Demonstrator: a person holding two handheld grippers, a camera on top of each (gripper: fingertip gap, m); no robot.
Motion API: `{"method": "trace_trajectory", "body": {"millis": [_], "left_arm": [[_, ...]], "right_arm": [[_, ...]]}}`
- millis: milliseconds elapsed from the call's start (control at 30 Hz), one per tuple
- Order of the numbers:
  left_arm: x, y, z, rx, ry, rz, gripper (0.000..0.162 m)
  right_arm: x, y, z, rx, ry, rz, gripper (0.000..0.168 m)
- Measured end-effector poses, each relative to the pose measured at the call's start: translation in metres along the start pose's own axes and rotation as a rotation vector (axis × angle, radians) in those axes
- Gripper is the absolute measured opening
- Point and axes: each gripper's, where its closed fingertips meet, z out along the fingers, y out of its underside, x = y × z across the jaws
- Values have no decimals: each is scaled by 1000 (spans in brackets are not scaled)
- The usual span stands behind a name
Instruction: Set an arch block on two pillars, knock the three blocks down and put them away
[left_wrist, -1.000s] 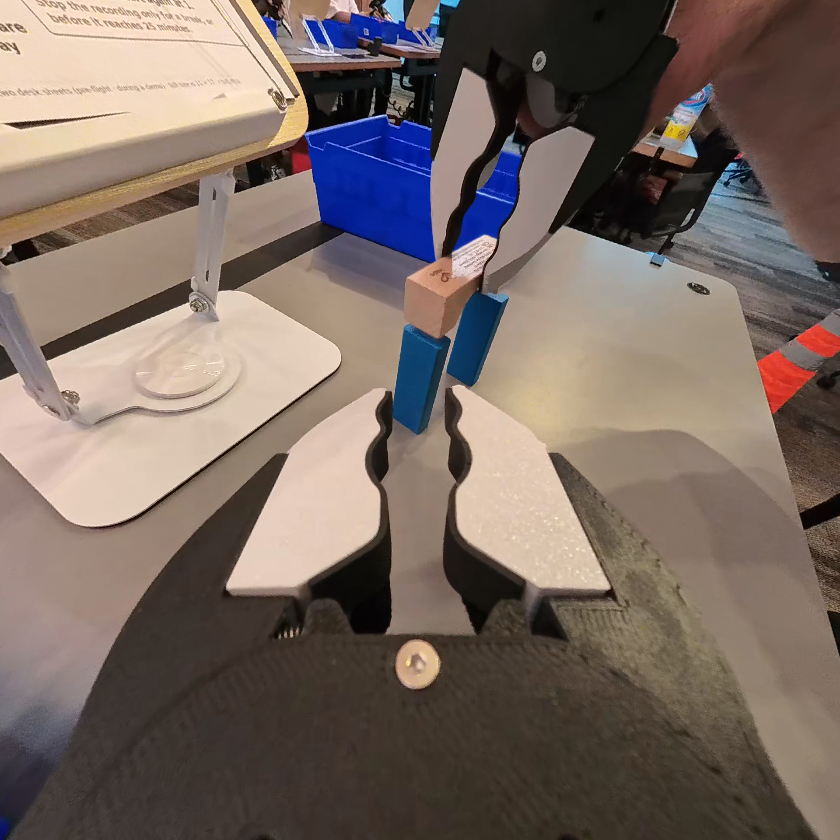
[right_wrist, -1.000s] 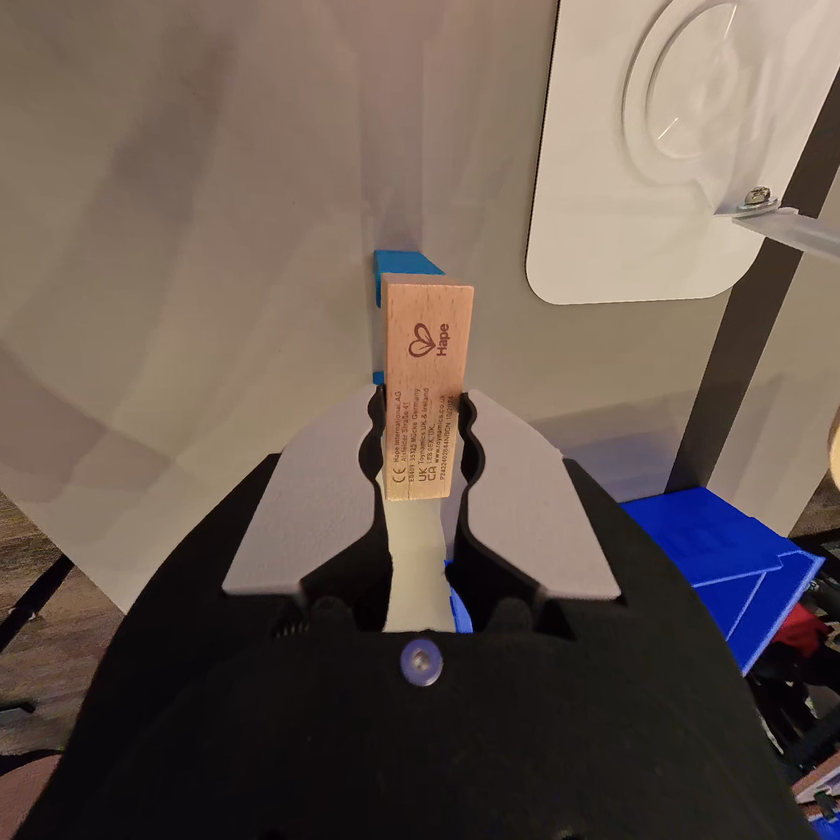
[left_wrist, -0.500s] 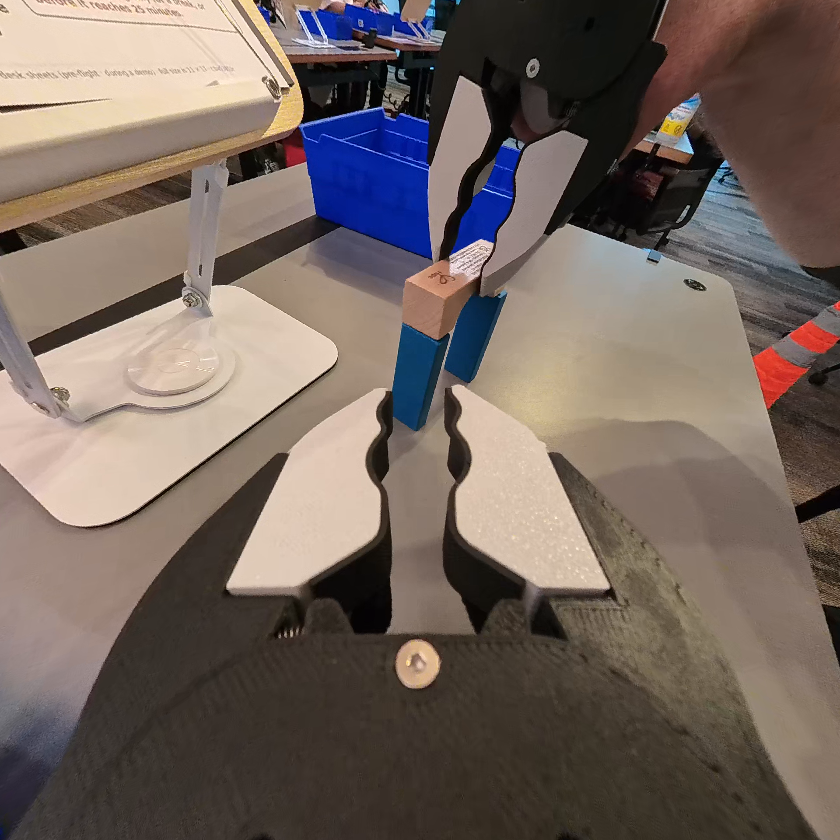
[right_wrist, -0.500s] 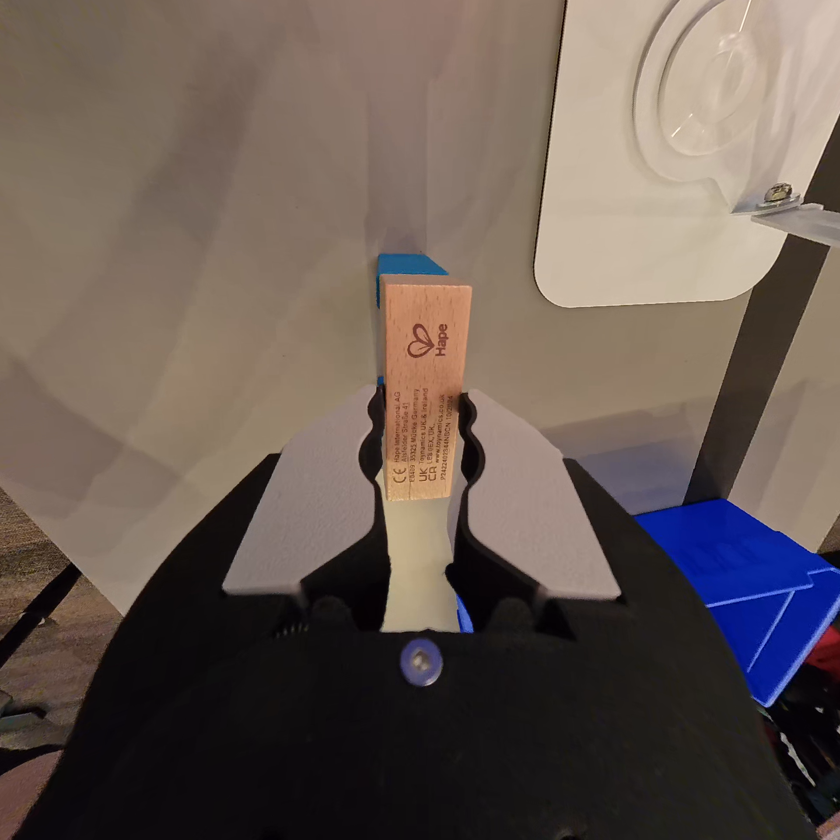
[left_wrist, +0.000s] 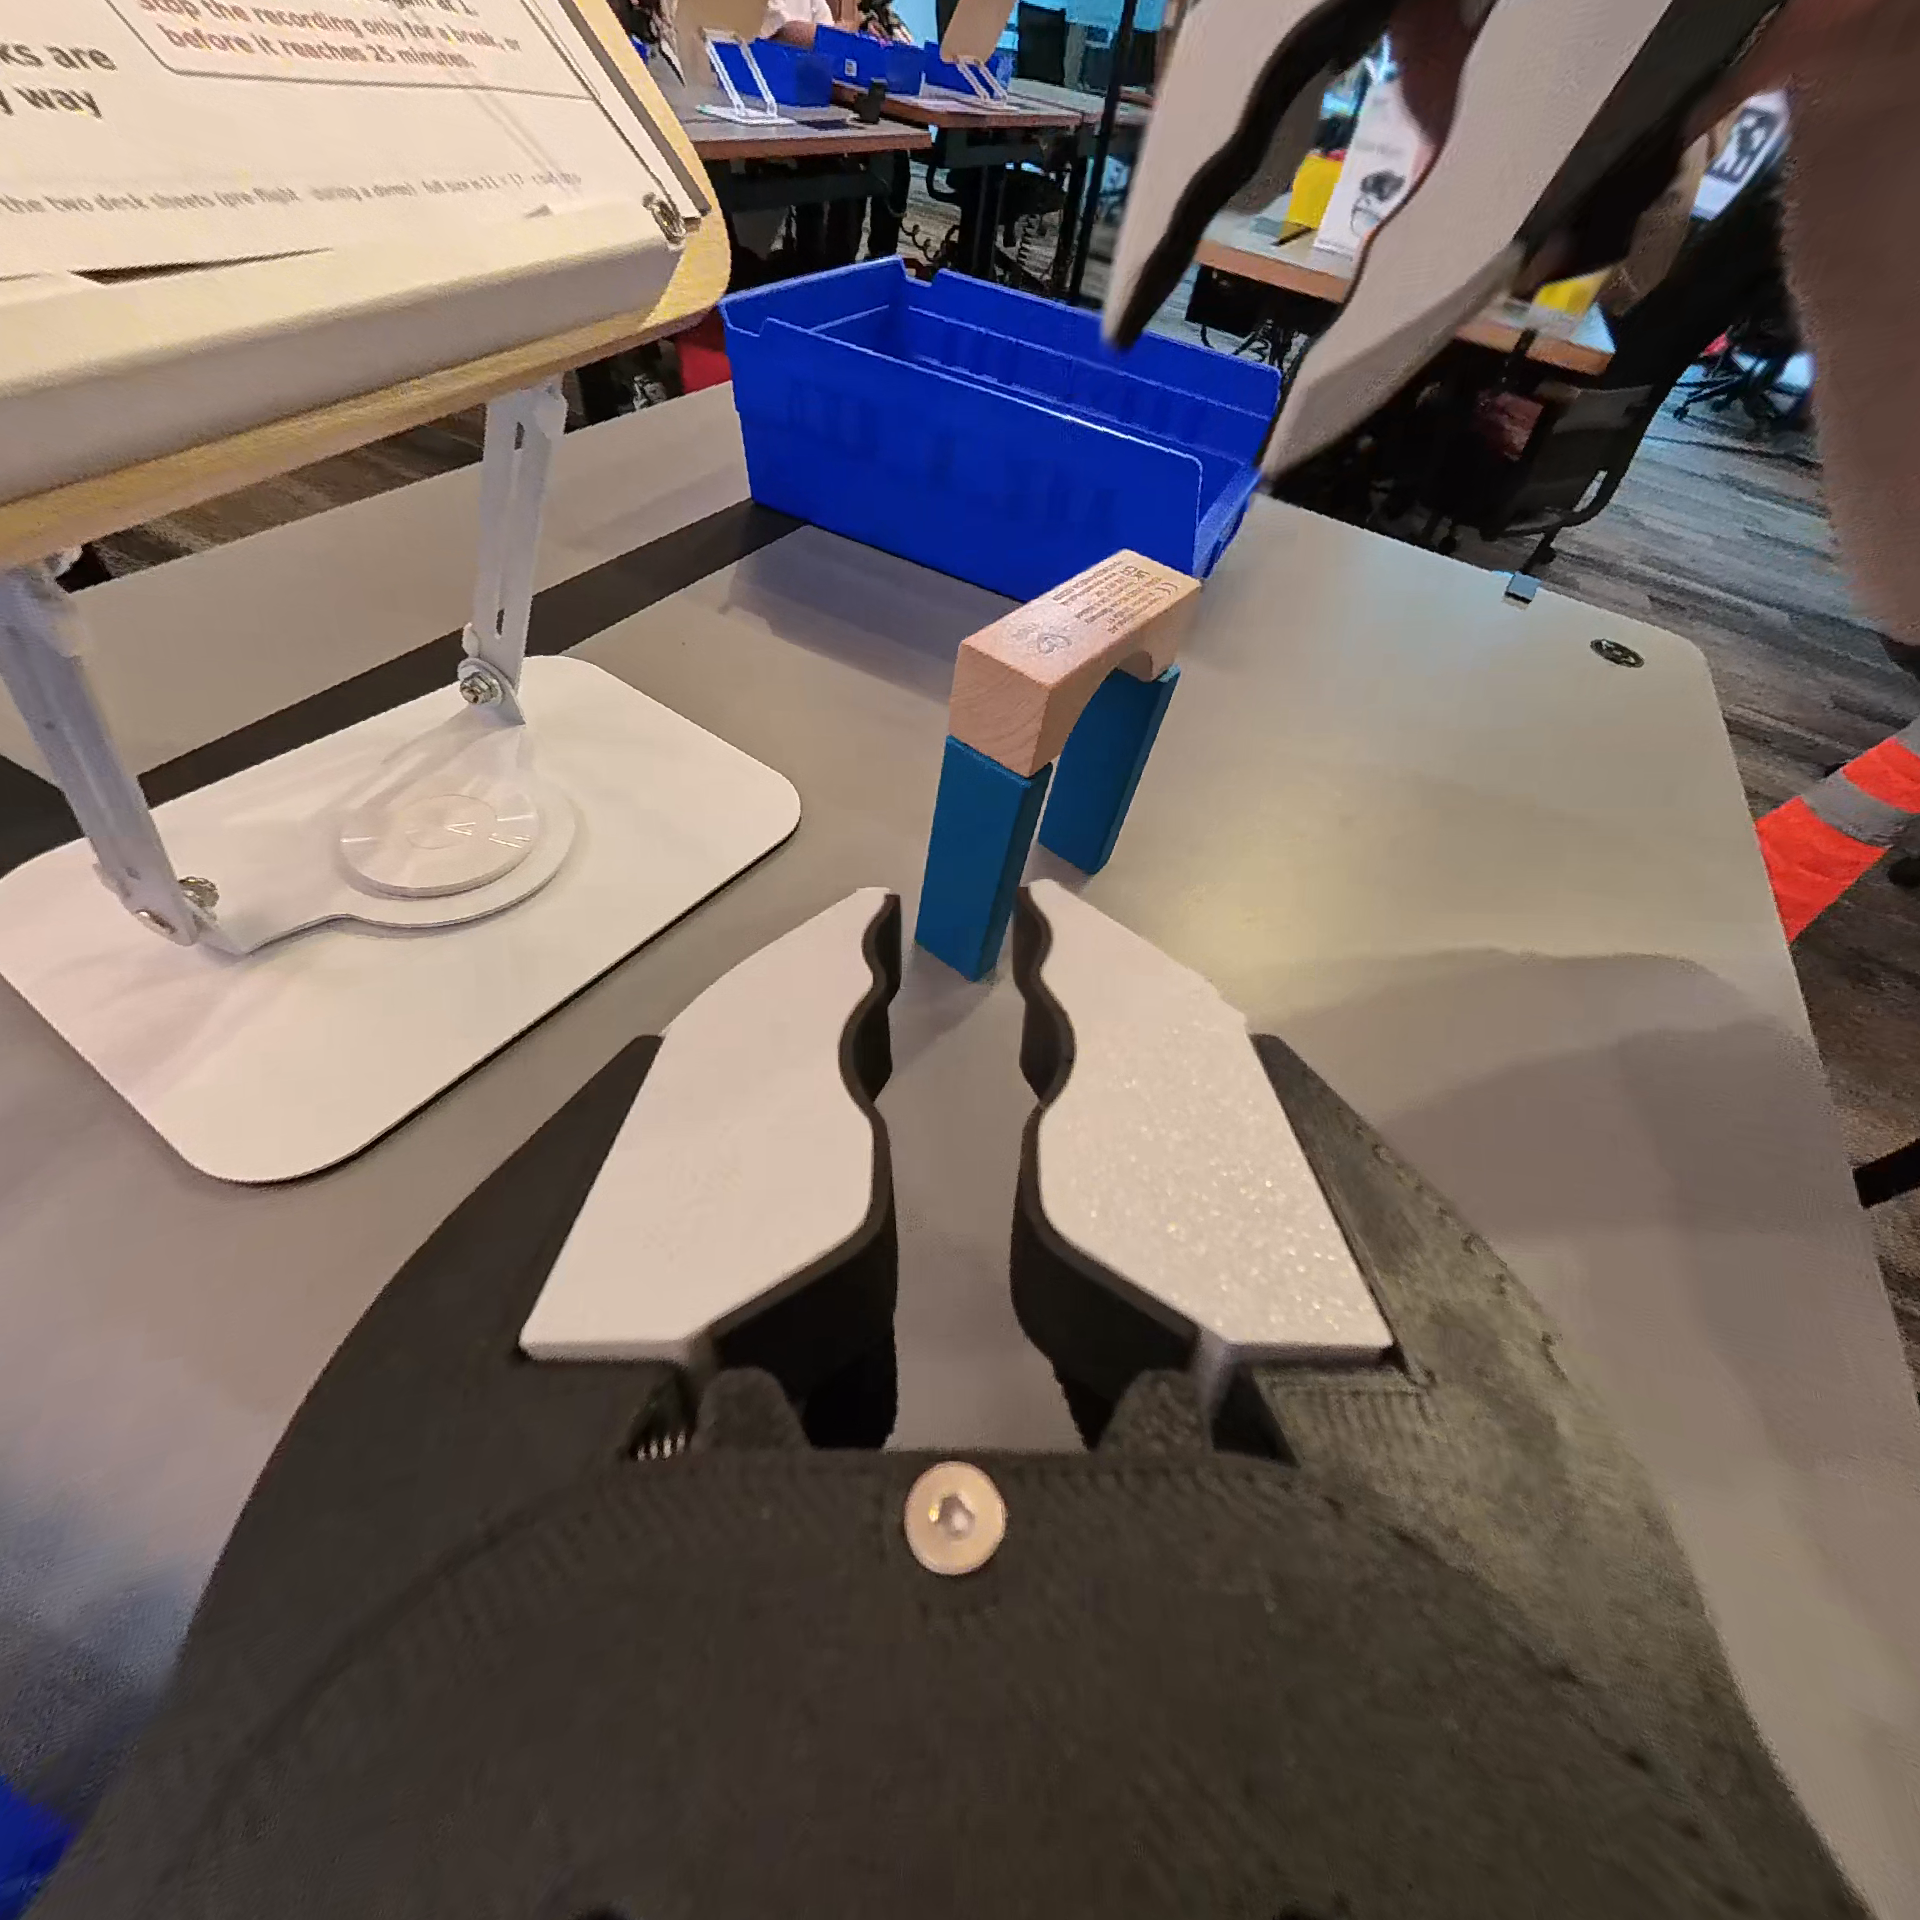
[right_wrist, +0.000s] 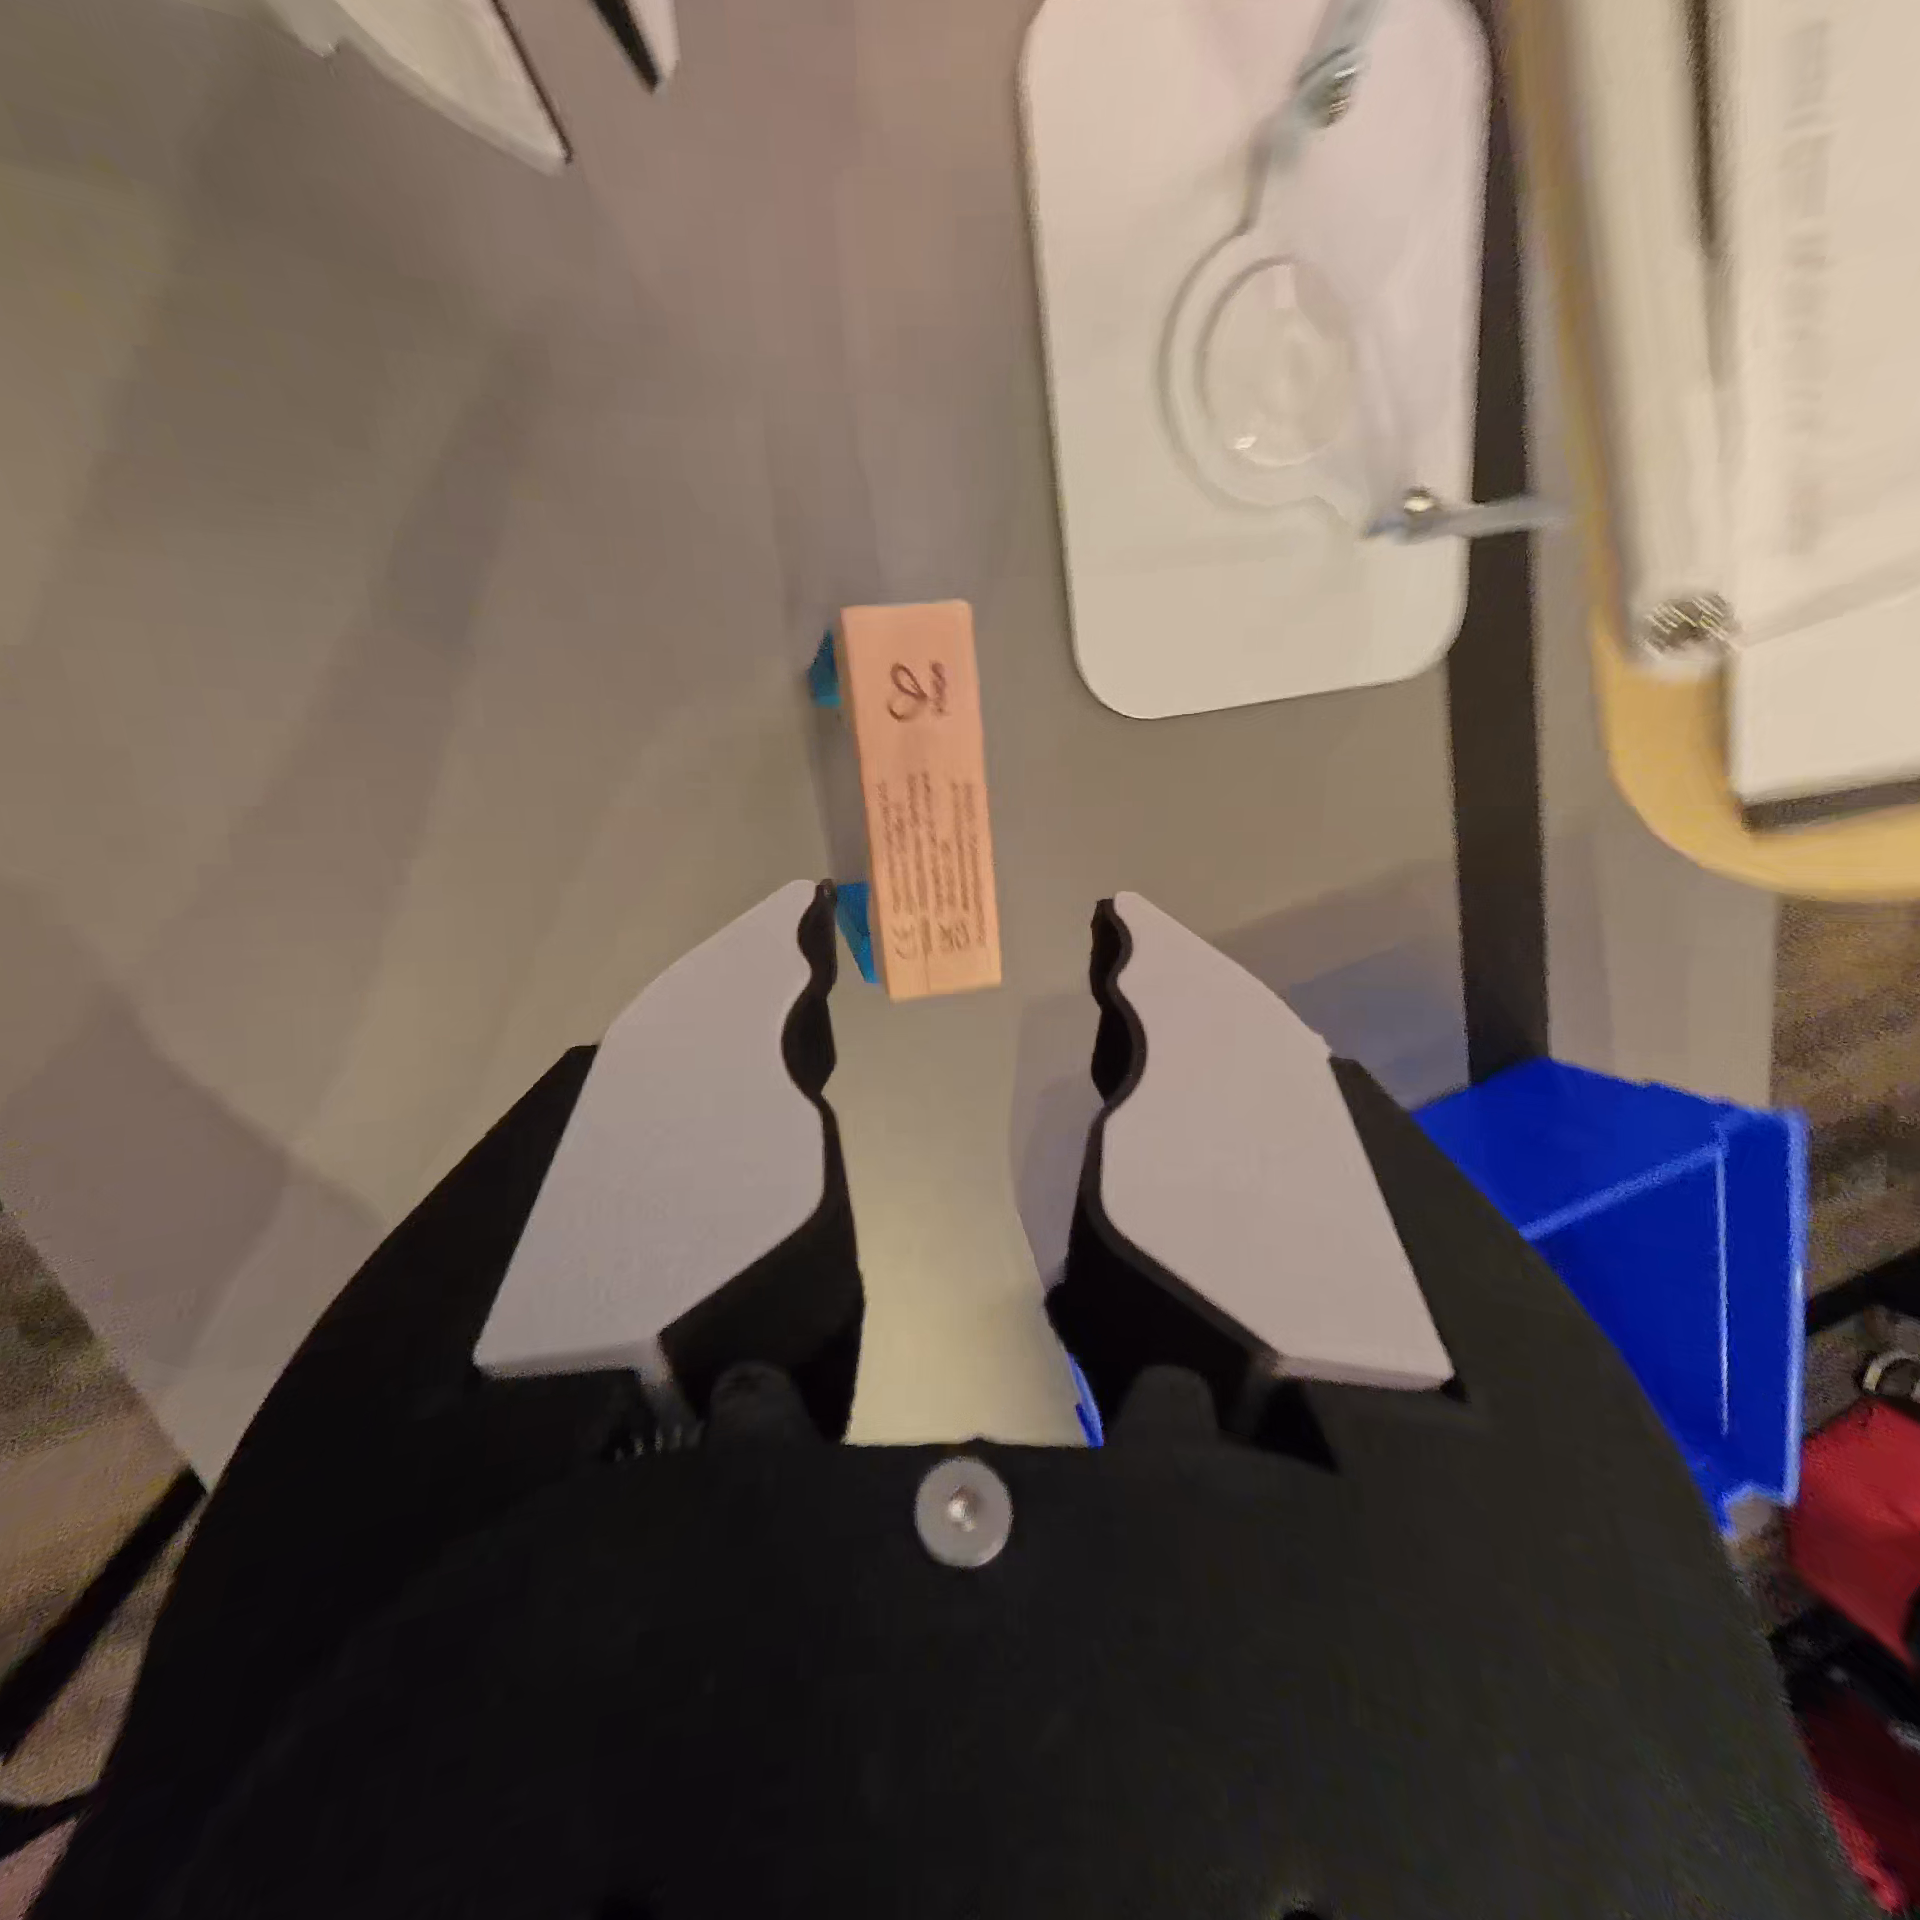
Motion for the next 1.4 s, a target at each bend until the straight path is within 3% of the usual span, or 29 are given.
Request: {"method": "trace_trajectory", "body": {"millis": [133,267,567,733,1100,1400], "left_arm": [[-8,6,-2,-10,-48,12,12],[-20,30,-1,-90,-112,11,0],[-67,71,-20,-184,-406,-9,0],[-79,87,-21,-214,-435,-91,0],[-81,92,-19,-258,-467,-74,0],[-86,94,-49,-197,-495,-146,0]], "right_arm": [[4,35,-18,121,128,150,29],[4,78,-1,241,216,321,1],[27,134,73,493,378,639,1],[31,155,106,454,401,693,3],[28,155,112,424,376,680,1],[44,179,94,435,432,859,0]]}}
